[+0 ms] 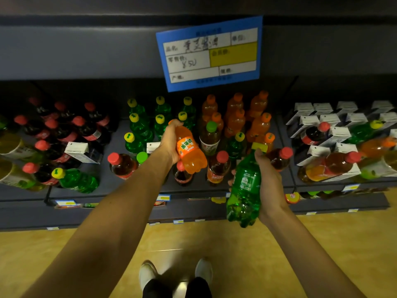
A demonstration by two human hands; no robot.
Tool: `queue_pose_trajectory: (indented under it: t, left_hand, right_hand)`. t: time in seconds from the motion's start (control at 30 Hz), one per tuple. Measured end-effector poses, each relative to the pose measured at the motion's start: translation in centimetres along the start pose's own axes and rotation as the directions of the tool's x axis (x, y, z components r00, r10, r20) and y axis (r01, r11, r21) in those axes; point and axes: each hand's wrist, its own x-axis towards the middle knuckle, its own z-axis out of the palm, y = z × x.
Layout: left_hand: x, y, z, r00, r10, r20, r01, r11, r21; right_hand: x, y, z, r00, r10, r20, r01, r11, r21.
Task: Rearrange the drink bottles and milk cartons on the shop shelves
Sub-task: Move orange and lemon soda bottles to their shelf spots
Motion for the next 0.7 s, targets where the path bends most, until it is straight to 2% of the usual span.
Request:
queue_pose_trajectory:
  t: [0.2, 0.37, 0.53, 0.7]
  left_hand:
    - [0.2, 0.4, -0.1, 1.0, 0.005, 0.0, -0.004, 0.996, -0.092]
    - [-1.3, 1.2, -0.4, 0.998, 0.041, 0.04, -0.037, 0.995, -0.088]
    - [-5.6, 2.4, -0.7, 0.986, 0.096, 0.135, -0.083, 0.992, -0.098]
    - [-10.6, 3.9, -2.6, 0.948, 0.222, 0.226, -0.182, 0.966, -0.186]
  right_hand:
    - [0.0, 0.0, -0.6, 1.0, 0.002, -0.02, -0.001, 1.0, 0.031]
    - [0.0, 0.2, -0.1, 0.999, -0.028, -0.018, 0.028, 0.999, 0.017]
    - [-0.4, -0.1, 0.3, 1.0, -0.02, 0.012, 0.02, 0.999, 0.035]
    - [-0.8, -0.8, 1.0, 0.998, -0.052, 0.031, 0.053, 0.999, -0.014]
